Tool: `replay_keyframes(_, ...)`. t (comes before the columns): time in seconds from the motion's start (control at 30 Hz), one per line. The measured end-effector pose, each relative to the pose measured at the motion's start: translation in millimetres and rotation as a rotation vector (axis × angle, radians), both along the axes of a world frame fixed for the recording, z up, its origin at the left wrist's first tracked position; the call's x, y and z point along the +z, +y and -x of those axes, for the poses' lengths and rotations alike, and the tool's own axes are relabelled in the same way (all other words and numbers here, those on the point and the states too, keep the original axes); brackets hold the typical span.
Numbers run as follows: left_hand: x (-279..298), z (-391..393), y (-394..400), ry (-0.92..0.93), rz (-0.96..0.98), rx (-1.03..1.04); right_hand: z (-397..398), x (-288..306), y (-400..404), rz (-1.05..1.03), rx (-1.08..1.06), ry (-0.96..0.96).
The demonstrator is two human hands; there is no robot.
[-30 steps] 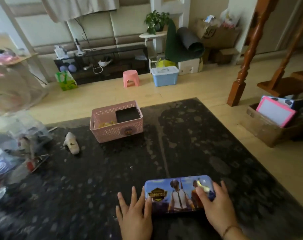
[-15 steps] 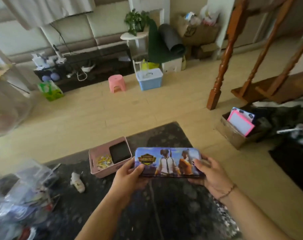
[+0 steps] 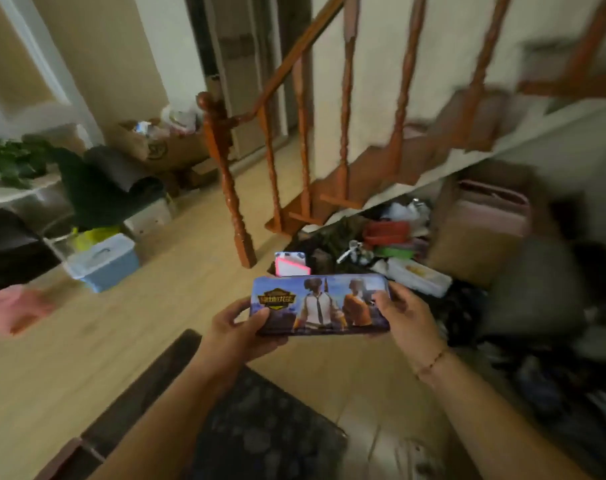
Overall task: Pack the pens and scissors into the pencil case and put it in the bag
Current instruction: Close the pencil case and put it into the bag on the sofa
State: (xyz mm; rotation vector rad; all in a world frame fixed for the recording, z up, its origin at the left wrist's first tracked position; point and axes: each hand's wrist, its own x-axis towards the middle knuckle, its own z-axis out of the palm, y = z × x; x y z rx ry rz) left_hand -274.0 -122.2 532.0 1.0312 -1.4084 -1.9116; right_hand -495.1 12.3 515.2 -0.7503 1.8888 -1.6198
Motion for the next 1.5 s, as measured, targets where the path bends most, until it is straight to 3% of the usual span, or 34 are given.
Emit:
replay_keyframes(0.27, 1.3, 180.2, 121.1, 0.035, 0.017, -0.617, 48.7, 5.1, 230.6, 0.065, -0.618, -0.062)
replay_keyframes(0.6, -30.9, 282.3, 406.5, -0.064, -0.013, -1.357, -37.5, -15.7, 521.5, 0.102, -1.253, -0.163)
replay_keyframes(0.83, -43.5, 297.4, 548.9, -0.085, 0.053, -1.658, -77.1, -45.0, 634.3, 0.225, -1.459, -0.393)
replay_keyframes(0.93, -56.1, 305.0, 587.8, -0.126, 0.062, -1.738, -86.9, -57.6, 655.5, 0.397, -1.504, -0.492)
replay_keyframes(1.1, -84.0, 311.6, 633.4, -0.252, 0.106, -1.862, -104.9, -90.5, 671.4, 0.513, -1.570, -0.511)
replay_keyframes(1.23, -123.5, 339.2, 671.9, -0.297, 0.453, -1.960, -123.2, -122.9, 684.9, 0.632, -1.767, -0.498)
replay_keyframes(1.33, -167.3, 371.1, 694.2, -0.285, 0.975, -1.957, -135.0, -141.6, 691.5, 0.635, -1.944, -0.457)
replay_keyframes(1.5, -240.5, 392.6, 729.0, -0.520, 1.460, -2.424, -130.0, -162.7, 693.0, 0.470, -2.120, -0.363)
